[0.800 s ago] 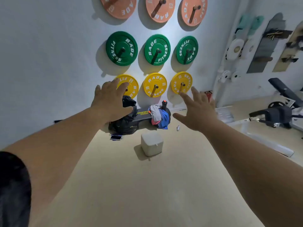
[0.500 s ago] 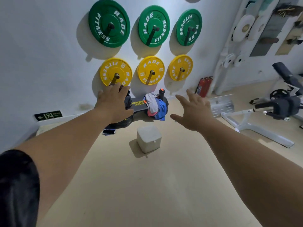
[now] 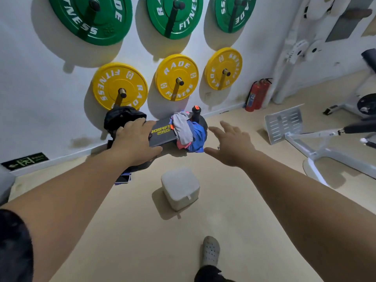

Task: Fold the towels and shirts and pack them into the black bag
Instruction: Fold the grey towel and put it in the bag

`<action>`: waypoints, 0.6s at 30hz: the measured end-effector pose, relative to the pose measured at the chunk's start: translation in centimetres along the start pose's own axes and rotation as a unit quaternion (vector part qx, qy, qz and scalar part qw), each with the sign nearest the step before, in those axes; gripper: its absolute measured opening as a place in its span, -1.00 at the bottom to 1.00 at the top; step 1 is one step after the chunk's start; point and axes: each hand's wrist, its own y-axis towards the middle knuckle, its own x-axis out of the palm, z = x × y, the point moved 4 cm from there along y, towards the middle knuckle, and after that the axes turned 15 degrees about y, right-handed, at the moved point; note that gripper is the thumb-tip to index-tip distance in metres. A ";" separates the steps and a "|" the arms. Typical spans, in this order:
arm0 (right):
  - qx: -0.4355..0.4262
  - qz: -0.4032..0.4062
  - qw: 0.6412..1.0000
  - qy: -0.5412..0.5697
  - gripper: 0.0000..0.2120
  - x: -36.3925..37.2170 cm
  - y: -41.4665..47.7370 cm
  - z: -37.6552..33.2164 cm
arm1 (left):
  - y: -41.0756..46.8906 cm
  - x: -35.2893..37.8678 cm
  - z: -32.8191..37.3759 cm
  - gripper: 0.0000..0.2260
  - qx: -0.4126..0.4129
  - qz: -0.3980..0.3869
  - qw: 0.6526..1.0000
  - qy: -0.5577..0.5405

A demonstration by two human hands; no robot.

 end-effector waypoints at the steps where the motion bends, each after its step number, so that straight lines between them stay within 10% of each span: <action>1: -0.003 -0.009 1.000 0.001 -0.26 0.5 3.1 1.1 | 2.6 1.0 0.2 -0.30 -0.010 -0.007 1.000 -0.005; 18: 0.007 -0.161 0.986 0.039 -0.34 9.2 45.1 4.9 | 37.9 17.6 -6.1 -0.41 -0.070 -0.153 0.980 -0.104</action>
